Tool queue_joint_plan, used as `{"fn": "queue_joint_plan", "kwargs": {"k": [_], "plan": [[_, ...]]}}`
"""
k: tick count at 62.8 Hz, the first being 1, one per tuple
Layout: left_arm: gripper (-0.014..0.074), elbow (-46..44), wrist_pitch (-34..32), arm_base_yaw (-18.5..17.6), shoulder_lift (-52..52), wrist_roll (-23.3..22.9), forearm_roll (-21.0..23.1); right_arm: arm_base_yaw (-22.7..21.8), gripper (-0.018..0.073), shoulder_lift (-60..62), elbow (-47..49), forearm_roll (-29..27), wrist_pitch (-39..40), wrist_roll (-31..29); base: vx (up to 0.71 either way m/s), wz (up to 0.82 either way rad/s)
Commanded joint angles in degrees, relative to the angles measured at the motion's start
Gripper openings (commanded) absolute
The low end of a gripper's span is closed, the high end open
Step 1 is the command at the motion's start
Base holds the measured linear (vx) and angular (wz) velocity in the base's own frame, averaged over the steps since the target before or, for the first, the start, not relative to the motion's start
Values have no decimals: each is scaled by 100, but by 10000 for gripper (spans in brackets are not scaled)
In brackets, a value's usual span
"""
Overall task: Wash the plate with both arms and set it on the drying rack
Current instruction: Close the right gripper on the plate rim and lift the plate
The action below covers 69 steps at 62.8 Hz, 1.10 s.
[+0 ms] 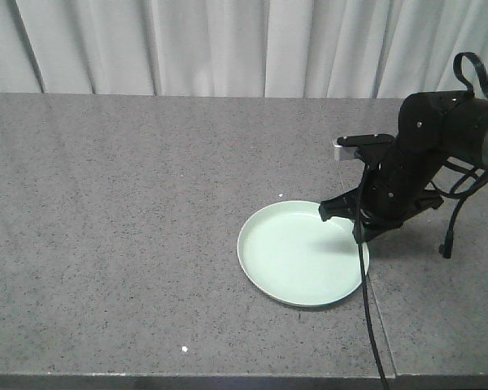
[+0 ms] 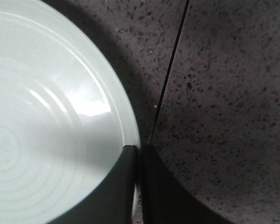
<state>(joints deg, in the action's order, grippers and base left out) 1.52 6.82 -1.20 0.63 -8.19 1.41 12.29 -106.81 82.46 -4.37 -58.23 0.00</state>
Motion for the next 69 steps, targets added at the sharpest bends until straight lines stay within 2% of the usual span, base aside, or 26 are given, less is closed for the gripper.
{"fn": "queue_joint_plan", "kwargs": {"k": [1,17,31,54,69], "plan": [[-6,86,-398,-7,94,-49,45,-19,-9,534,143,61,307,0,0,0],[-6,86,-398,-7,94,-49,45,-19,-8,1168,136,91,560,-155,0,0],[-6,86,-398,-7,94,-49,45,-19,-8,2045,-98,127,1364,-299,0,0],[-6,86,-398,-7,94,-49,45,-19,-8,4066,-3002,104,4077,-299,0,0],[-6,86,-398,-7,94,-49,45,-19,-8,5185,-4453,110,4880,-299,0,0]]}}
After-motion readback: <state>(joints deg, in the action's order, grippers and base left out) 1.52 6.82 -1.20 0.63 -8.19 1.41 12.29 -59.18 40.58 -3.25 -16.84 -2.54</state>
